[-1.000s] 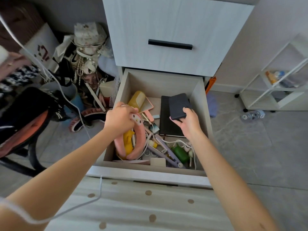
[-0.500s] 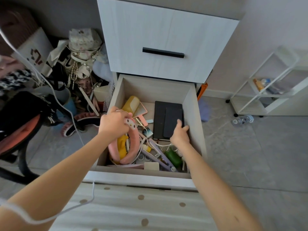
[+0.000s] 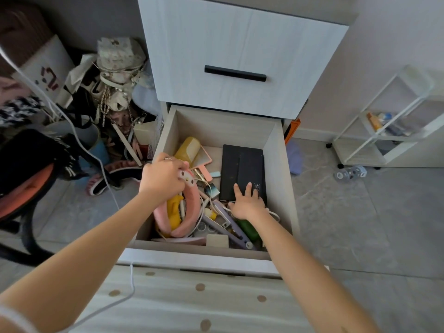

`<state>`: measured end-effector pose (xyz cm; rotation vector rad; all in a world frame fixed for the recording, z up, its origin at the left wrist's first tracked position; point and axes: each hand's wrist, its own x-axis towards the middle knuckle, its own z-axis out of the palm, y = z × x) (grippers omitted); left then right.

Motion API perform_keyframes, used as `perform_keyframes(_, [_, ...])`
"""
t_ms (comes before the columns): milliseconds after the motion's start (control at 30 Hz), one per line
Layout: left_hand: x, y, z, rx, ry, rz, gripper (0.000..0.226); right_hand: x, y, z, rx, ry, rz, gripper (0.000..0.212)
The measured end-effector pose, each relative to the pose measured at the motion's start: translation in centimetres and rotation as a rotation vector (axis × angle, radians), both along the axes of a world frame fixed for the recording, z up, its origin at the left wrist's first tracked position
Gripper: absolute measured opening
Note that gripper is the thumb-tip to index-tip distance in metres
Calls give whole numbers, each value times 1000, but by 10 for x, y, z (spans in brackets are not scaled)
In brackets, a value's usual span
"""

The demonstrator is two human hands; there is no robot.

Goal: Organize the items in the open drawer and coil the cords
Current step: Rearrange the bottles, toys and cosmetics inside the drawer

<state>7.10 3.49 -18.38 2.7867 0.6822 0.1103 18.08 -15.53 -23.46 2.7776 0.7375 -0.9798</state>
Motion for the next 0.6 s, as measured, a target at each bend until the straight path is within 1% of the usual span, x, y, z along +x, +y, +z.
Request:
perform_keyframes(167, [0,-1,1,17,6,-5,43,18,-8,-9,81,-84,-41,65])
perform_keyframes(267, [0,0,-1,11,6,-6,43,18,-7,-12,79,-104,-42,71])
perform_keyframes(367, [1,1,0,-6,-1,-5,44,19,-4,-11,59,-77,-49,76])
perform_keyframes(433, [0,0,2,-3,2,-5,44,21,-2,-7,46,-67,-57,76])
perform_keyframes(467, [0,-1,2,-1,4,-6,44,21,-1,-4,58,-95,-59,73])
perform_keyframes(533, [0,-1,1,10,3,-9,43,19,4,3,165,-257,-21,64])
perform_keyframes(567, [0,-1,1,15,-1,-11,42,17,9,6,261,-333,34,59])
perform_keyframes(600, [0,0,0,20,-4,-13,41,15,18,8,354,-364,102,54])
